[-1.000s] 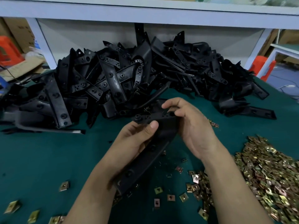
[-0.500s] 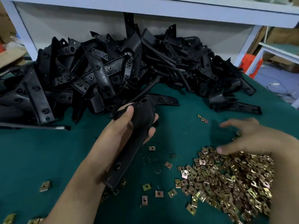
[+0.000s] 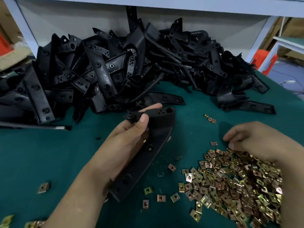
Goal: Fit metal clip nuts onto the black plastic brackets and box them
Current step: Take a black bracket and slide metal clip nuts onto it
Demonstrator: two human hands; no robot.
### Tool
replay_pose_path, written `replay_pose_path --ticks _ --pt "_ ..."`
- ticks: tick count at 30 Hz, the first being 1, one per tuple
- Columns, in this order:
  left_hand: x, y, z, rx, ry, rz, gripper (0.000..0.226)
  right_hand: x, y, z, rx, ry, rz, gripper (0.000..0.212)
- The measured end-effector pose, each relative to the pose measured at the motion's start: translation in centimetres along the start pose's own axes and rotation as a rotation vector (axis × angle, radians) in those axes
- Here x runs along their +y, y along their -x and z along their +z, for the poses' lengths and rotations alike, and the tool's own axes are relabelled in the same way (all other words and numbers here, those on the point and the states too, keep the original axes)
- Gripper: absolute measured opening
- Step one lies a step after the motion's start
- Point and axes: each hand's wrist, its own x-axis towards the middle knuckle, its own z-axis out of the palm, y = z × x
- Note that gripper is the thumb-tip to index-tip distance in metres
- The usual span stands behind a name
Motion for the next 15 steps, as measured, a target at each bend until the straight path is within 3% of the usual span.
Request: replay_pose_path --ticks 7,10,15 --pt "0.25 -0.38 -0.47 0.138 0.045 0.183 0.024 0.15 -0.07 0.44 0.077 -0.042 -0.023 0.022" --pt "0.54 -0.42 -0.71 0.131 0.041 0.222 0.027 0.61 0.02 0.33 0.024 0.022 0.039 0.035" --pt "0.76 -0.36 -0.65 0.216 0.001 0.223 0.031 0.69 -0.08 0.29 0.031 -0.02 0.031 0.02"
